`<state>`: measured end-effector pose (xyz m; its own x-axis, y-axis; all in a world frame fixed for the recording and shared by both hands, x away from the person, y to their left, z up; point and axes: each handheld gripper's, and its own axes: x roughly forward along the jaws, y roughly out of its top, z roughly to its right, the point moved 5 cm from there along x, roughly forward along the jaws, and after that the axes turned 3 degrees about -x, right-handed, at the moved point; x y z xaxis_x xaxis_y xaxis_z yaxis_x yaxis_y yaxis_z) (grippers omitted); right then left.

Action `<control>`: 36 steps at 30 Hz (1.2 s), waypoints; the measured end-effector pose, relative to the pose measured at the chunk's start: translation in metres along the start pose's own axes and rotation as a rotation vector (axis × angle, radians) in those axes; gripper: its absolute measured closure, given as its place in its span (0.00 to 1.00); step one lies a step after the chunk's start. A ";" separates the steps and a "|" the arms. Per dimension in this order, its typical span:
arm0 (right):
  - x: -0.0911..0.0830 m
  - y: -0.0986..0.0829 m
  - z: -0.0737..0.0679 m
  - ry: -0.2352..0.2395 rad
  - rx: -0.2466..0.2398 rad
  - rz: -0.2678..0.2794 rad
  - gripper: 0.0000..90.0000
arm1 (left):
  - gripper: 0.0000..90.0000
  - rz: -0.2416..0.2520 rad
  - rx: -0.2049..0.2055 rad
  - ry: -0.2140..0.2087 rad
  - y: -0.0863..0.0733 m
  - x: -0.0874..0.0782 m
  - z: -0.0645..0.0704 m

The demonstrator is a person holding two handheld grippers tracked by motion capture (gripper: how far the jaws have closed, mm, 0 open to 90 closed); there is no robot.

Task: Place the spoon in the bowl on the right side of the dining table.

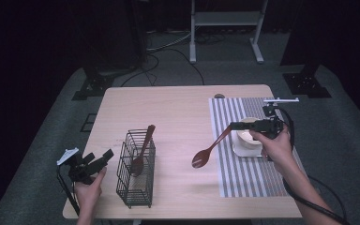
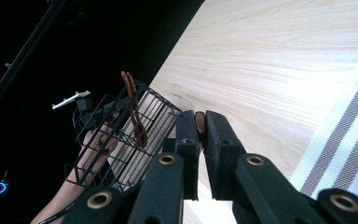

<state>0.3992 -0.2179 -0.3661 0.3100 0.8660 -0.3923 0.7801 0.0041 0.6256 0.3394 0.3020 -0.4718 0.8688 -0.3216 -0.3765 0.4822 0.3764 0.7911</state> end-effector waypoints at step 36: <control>-0.042 -0.002 0.038 -0.109 0.060 0.058 0.93 | 0.02 0.001 0.000 0.004 0.000 -0.001 0.000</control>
<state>0.4050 -0.2735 -0.3767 0.4105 0.8045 -0.4294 0.7890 -0.0773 0.6095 0.3389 0.3023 -0.4717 0.8699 -0.3176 -0.3774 0.4810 0.3764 0.7918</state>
